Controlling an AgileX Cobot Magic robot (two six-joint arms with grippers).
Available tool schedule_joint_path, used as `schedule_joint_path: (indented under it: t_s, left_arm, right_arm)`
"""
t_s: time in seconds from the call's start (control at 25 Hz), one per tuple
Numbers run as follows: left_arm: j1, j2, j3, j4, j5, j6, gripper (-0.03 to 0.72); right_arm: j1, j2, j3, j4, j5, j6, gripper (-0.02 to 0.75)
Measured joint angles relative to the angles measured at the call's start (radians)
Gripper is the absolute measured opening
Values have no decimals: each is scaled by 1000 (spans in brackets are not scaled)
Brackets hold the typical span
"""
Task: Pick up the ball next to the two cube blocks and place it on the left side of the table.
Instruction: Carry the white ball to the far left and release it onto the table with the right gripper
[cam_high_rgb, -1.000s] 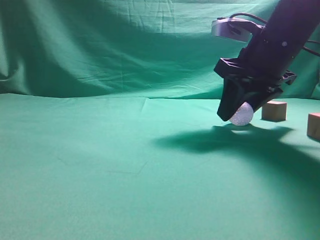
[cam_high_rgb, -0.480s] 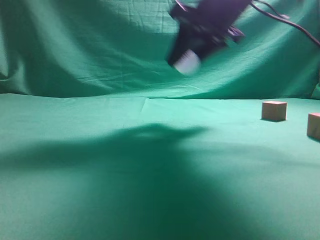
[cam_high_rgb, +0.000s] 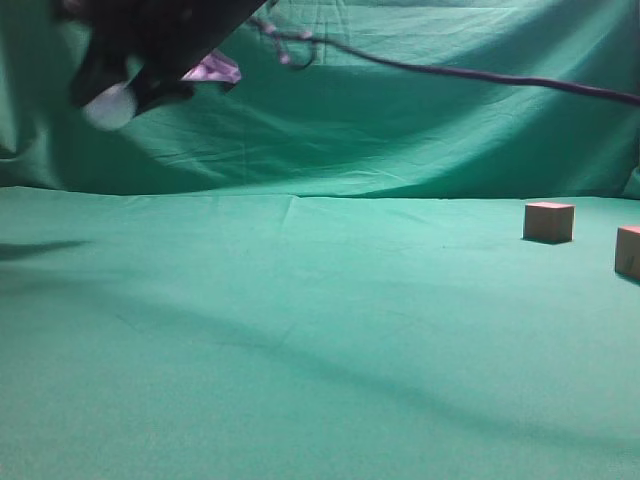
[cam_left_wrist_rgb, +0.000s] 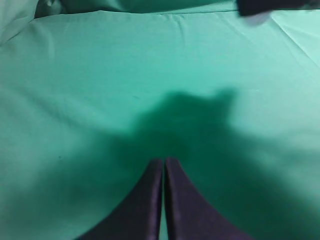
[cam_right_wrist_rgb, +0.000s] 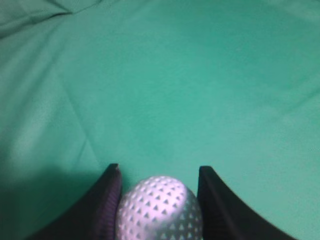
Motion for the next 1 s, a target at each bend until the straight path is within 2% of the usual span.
schedule_joint_path:
  t_s: [0.16, 0.4, 0.48, 0.6, 0.64, 0.68, 0.8, 0.88, 0.96, 1.0]
  left_arm:
    - [0, 0, 0, 0, 0, 0, 0]
    - [0, 0, 0, 0, 0, 0, 0]
    - [0, 0, 0, 0, 0, 0, 0]
    - [0, 0, 0, 0, 0, 0, 0]
    - [0, 0, 0, 0, 0, 0, 0]
    - [0, 0, 0, 0, 0, 0, 0]
    - [0, 0, 0, 0, 0, 0, 0]
    - [0, 0, 0, 0, 0, 0, 0]
    - [0, 0, 0, 0, 0, 0, 0]
    - [0, 0, 0, 0, 0, 0, 0]
  right_arm:
    - [34, 73, -42, 10, -35, -35, 308]
    - [38, 94, -46, 47, -57, -70, 308]
    - [38, 94, -46, 58, -59, -79, 391]
    - [38, 94, -46, 63, -62, -90, 580]
    - [36, 94, -46, 63, -61, -99, 620]
    - [34, 90, -46, 63, -61, -108, 654]
    - [15, 40, -46, 40, -26, -118, 647]
    - [-7, -26, -46, -6, 50, -95, 535]
    - [-37, -112, -48, -71, 151, -44, 323]
    - [-51, -155, -50, -104, 235, 12, 180]
